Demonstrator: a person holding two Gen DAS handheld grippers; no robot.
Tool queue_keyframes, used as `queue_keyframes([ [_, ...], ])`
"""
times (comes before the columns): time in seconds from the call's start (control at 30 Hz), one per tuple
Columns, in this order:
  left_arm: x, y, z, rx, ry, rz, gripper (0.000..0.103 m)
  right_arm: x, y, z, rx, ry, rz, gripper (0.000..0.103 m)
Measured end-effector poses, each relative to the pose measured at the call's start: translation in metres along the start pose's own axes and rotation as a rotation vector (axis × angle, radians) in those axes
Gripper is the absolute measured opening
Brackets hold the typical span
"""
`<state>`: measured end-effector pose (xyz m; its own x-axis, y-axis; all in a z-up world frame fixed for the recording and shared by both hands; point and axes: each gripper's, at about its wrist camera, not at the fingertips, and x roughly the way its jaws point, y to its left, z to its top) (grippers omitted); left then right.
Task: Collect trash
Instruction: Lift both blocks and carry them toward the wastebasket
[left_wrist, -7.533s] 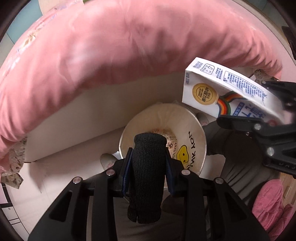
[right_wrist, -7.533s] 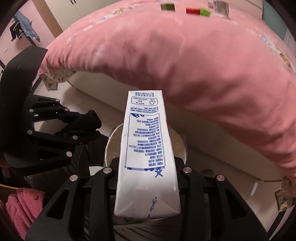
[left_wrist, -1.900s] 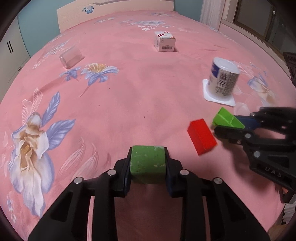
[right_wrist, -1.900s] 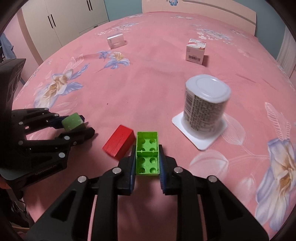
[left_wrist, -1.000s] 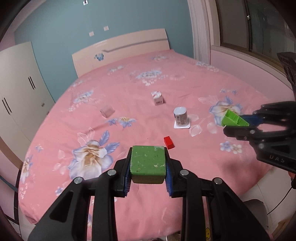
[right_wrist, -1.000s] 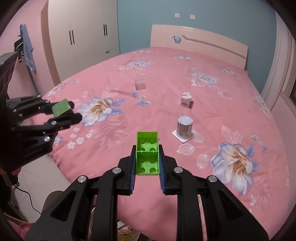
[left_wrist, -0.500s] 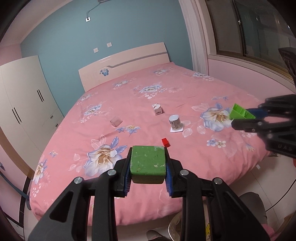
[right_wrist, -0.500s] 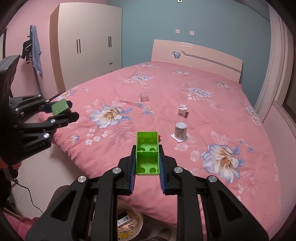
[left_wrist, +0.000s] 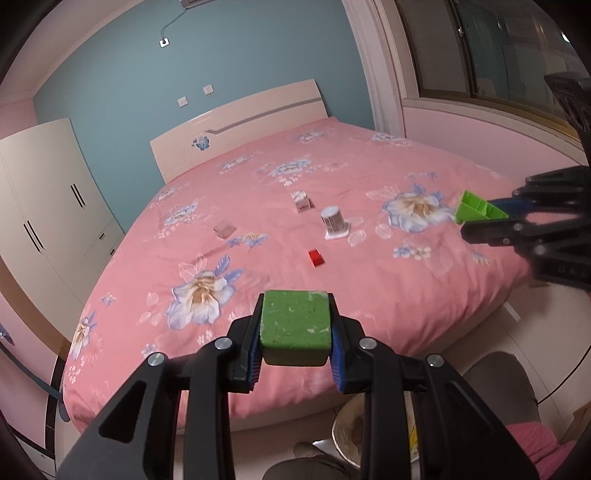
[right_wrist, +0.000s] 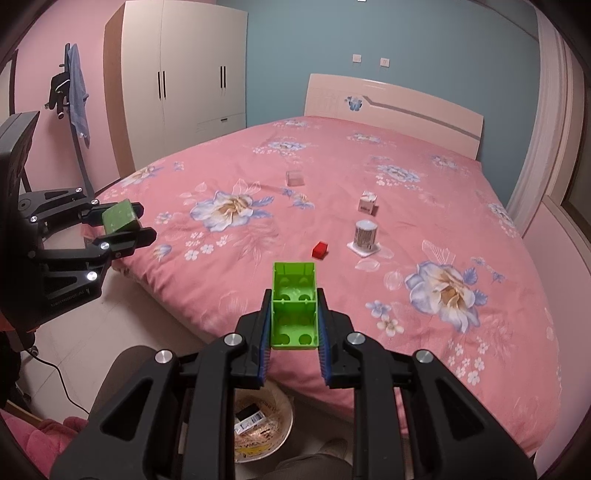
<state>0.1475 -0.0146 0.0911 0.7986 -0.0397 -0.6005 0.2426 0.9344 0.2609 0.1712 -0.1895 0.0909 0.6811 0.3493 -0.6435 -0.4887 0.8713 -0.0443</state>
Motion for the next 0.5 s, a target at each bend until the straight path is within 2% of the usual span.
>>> queue_keyframes([
  [0.5,0.036,-0.020,-0.059,0.005,0.141,-0.036,0.032,0.041,0.022,-0.049,0.027,0.120,0.063,0.022],
])
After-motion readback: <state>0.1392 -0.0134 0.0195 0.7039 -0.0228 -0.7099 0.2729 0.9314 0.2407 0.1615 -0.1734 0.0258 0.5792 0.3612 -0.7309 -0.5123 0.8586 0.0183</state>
